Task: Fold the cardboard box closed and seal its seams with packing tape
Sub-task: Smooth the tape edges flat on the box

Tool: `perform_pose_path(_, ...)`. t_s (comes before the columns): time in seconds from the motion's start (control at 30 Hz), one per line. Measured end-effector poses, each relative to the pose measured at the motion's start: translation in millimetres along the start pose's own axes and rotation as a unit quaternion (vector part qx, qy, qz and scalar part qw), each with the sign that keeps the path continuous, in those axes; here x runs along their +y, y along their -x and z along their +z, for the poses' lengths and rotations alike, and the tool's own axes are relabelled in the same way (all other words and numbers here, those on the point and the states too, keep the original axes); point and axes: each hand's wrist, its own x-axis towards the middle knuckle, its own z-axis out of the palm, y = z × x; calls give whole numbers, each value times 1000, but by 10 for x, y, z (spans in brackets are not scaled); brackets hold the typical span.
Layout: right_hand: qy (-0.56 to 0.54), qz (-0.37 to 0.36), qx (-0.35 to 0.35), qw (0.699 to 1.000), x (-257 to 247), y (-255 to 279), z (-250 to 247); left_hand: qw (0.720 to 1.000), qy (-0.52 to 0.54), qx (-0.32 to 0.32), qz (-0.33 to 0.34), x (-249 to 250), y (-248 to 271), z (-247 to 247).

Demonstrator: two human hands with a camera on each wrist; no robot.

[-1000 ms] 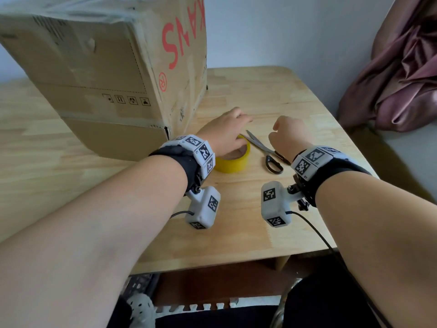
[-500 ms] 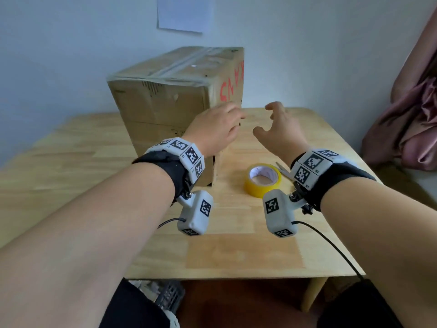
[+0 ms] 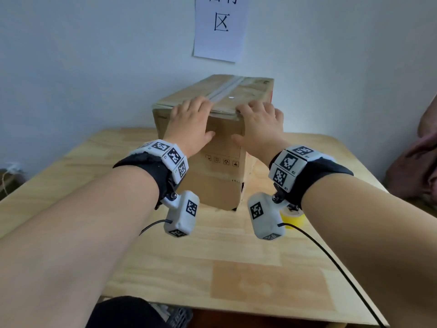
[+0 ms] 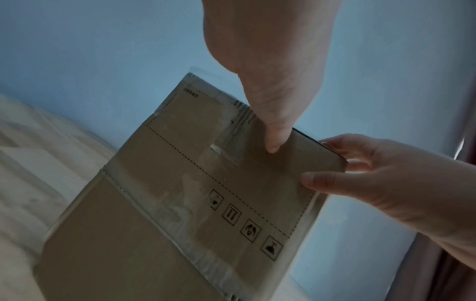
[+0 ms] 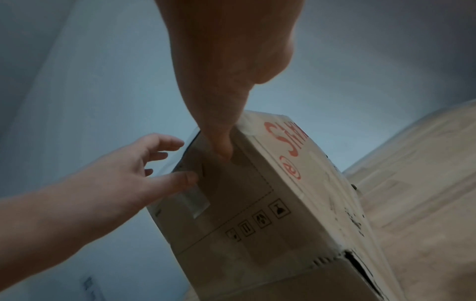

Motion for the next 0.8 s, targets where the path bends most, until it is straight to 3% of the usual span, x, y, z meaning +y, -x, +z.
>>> perform_pose_path(0.13,7,-11,-11,1000,-30,-140,-14,999,-2,-39,3,-91,-129,33)
perform_pose_path(0.3,-103,-33,-42,993,128,-162,-51,998,14,-67,17,-139,-288,44)
perform_pose_path(0.63,-149,-64,-38,986,723,-53,-178,998,-21,23,50,281,-316,36)
perform_pose_path(0.8,-125,-52,-31,990,957,36,-250,997,17,45,52,570,-284,10)
